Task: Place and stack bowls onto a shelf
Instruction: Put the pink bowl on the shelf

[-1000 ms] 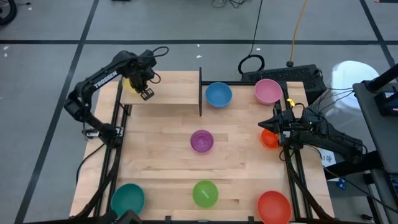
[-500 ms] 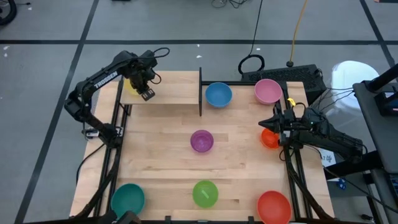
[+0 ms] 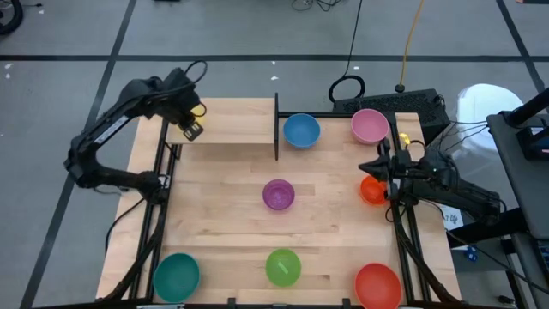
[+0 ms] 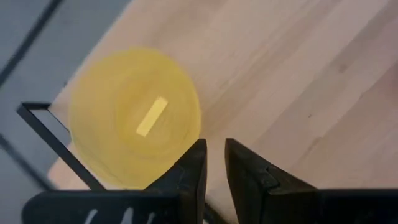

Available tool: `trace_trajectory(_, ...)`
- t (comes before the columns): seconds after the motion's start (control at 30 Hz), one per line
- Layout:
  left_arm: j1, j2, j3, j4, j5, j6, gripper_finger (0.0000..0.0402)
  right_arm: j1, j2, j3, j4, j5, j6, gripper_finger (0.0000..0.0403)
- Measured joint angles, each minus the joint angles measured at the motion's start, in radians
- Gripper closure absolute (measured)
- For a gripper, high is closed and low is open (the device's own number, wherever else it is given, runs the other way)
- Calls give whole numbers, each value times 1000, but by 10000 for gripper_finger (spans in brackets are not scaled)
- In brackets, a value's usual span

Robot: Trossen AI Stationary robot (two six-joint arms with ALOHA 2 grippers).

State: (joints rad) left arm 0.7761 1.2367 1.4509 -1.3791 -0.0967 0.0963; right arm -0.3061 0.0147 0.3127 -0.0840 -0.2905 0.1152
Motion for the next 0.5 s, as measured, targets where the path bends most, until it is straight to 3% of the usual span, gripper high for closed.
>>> trace_trajectory(0.1,-42,-56,0,25,0,-19,337,0,0,-39,159,9,15,403)
trace_trajectory(0.2,-85,-107,0,28,2,-36,337,0,0,-73,257,139,114,403)
trace_trajectory(0.33,-121,-156,0,29,2,-61,337,0,1,-101,204,290,148,392)
trace_trajectory(0.5,-136,-195,0,28,2,-111,337,0,16,-118,121,411,129,348)
